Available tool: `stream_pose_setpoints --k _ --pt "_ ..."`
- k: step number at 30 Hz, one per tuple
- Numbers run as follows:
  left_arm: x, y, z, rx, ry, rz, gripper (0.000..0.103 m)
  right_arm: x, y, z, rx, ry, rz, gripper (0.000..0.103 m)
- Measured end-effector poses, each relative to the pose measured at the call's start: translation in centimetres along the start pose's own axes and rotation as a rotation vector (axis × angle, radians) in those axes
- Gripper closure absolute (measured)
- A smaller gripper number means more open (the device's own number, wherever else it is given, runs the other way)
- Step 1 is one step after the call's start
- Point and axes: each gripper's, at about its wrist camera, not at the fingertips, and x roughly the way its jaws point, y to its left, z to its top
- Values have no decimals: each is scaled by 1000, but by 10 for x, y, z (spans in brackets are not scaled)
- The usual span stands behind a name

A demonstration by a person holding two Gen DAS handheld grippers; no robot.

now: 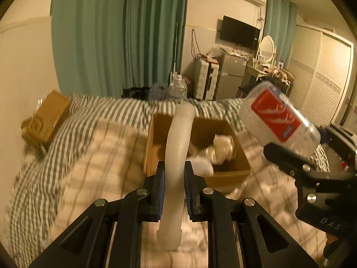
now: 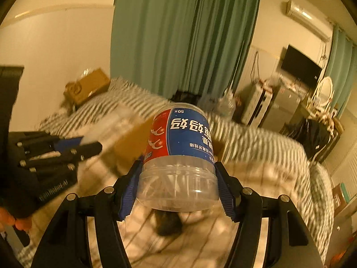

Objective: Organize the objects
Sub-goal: 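Lower tube and bottle into the box and open both grippers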

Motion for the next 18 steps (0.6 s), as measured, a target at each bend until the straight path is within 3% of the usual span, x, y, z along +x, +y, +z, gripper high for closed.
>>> stream_pose_setpoints --k 9,18 --pt "63 -13 46 49 -20 20 87 47 -35 46 1 -24 -32 40" --pt "134 -7 36 52 62 21 87 128 -62 28 53 68 -11 40"
